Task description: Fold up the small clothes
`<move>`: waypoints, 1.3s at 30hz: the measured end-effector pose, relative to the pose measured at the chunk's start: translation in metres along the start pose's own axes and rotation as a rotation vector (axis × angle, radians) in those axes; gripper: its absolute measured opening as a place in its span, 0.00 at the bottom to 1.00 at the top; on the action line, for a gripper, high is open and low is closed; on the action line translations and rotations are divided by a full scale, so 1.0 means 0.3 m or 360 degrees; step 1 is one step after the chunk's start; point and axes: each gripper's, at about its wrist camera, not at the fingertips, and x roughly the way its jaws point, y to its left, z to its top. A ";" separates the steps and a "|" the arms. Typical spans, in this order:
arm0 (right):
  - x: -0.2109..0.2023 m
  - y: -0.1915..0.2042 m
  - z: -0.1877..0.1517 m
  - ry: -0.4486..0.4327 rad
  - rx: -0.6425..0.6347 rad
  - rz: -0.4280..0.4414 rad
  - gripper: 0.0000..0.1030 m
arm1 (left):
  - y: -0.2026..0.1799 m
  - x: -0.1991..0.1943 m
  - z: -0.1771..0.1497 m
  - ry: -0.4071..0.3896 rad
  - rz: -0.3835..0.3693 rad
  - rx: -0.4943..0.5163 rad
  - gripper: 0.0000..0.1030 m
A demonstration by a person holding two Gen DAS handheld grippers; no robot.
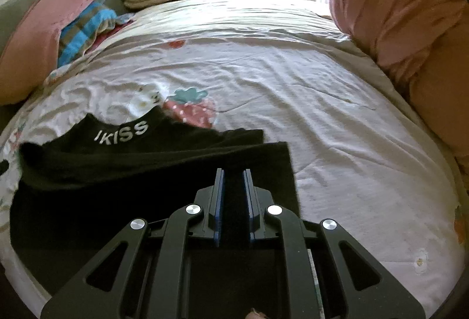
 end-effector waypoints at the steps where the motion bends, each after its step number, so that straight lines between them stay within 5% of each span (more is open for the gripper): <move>1: -0.007 -0.023 -0.002 -0.0009 0.0029 -0.0003 0.14 | 0.017 0.004 -0.002 0.0011 -0.0003 -0.0036 0.21; 5: -0.002 -0.082 -0.024 0.0021 0.0052 -0.0002 0.36 | 0.022 0.026 -0.011 0.0057 -0.0054 -0.0052 0.26; 12: 0.047 -0.100 -0.042 0.0083 0.0054 0.0001 0.41 | -0.054 0.075 -0.036 0.0110 -0.0149 0.0091 0.42; 16: 0.082 -0.098 -0.030 0.0102 0.0067 0.0025 0.41 | -0.075 0.109 -0.048 0.0137 -0.0140 0.0188 0.43; 17: 0.087 -0.096 -0.028 0.0103 0.0063 0.0028 0.39 | -0.073 0.115 -0.051 0.0141 -0.0133 0.0192 0.42; 18: 0.089 -0.093 -0.026 0.0099 0.0058 0.0033 0.26 | -0.073 0.118 -0.052 0.0141 -0.0130 0.0194 0.39; 20: 0.081 -0.085 -0.026 0.0080 0.0047 0.0047 0.10 | -0.074 0.120 -0.057 0.0122 -0.0051 0.0232 0.02; 30: -0.079 -0.116 0.048 -0.0191 0.0153 0.0210 0.07 | -0.044 0.003 0.019 -0.0062 -0.0096 0.0164 0.01; 39: 0.011 -0.139 0.078 -0.0157 0.0252 0.0183 0.07 | -0.038 0.096 0.040 -0.0021 -0.0055 0.0155 0.01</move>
